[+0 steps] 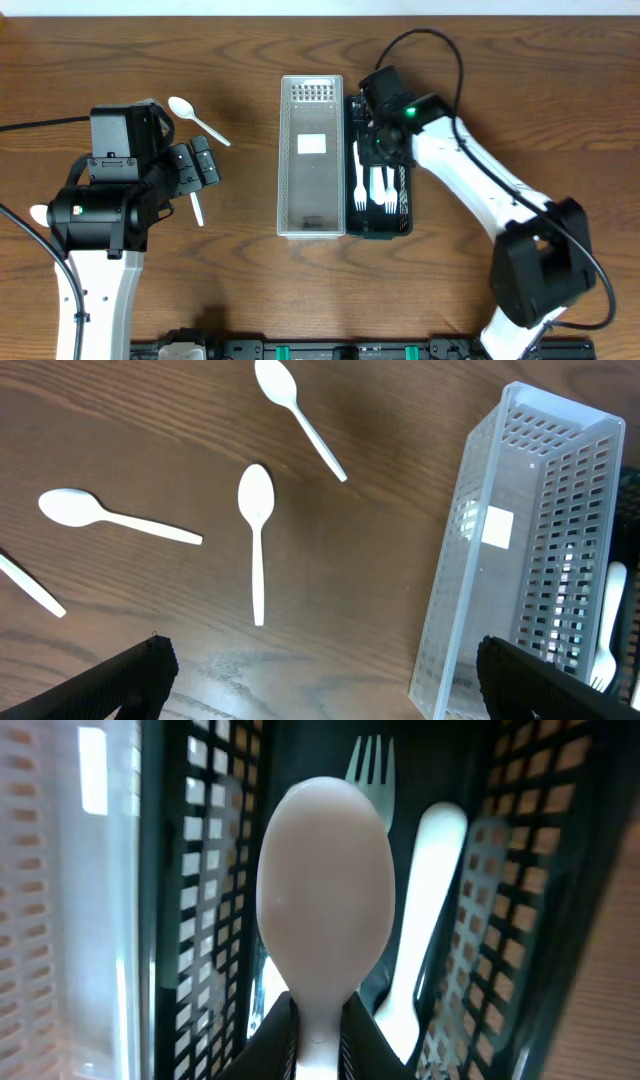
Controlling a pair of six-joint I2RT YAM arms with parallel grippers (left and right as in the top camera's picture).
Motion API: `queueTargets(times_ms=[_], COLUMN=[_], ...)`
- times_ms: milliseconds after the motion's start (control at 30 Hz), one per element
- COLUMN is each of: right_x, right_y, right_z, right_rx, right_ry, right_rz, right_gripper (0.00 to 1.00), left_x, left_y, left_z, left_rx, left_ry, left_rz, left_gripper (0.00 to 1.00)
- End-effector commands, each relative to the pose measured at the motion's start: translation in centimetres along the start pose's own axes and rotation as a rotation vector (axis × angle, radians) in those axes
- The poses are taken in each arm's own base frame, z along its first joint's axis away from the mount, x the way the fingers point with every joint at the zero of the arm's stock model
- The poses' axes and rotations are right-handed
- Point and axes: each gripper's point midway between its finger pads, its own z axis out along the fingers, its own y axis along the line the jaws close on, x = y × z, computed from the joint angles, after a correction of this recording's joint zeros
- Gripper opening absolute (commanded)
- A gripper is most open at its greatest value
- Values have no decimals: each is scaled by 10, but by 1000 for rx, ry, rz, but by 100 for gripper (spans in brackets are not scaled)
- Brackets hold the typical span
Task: Pack container
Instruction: 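Place the white spoon in the black basket and withdraw right gripper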
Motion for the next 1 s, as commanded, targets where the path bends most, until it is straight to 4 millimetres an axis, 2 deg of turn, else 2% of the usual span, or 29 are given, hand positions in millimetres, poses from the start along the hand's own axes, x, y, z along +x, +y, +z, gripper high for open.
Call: queueTargets(times_ms=[0, 67, 333, 433, 500, 600, 667, 733, 800, 900, 967], right_x=[-4, -4, -6, -13, -25, -52, -71, -87, -96, -98, -93], right_y=[2, 3, 3, 6, 8, 10, 5, -10, -33, -79, -113], right_z=[-3, -3, -3, -6, -18, -52, -80, -106, -121, -126, -121], right_rx=[3, 0, -2, -13, -25, -45, -49, -40, -22, 25, 62], right_ry=[-18, -21, -28, -54, -92, -178, -239, -282, -298, -275, -234], right_rz=[4, 4, -41, -68, -86, -134, -153, -119, -68, 29, 94], right_gripper=[7, 23, 30, 32, 35, 62, 74, 83, 89, 99, 99], left_x=[-5, -5, -3, -3, -3, -3, -1, 1, 4, 0, -8], left_y=[0, 0, 1, 1, 1, 1, 2, 3, 4, 9, 15], left_z=[-5, -5, -5, -5, -5, -7, -12, -19, -25, -27, -20], left_rx=[-5, -5, -7, -7, -7, -6, -4, -4, -11, -34, -57], left_ry=[-19, -18, -12, -12, -12, -16, -21, -20, -1, 30, 42], left_rz=[14, 14, 14, 14, 14, 6, 1, 1, -11, -79, -119], left_gripper=[98, 98, 98, 98, 98, 98, 98, 98, 98, 98, 98])
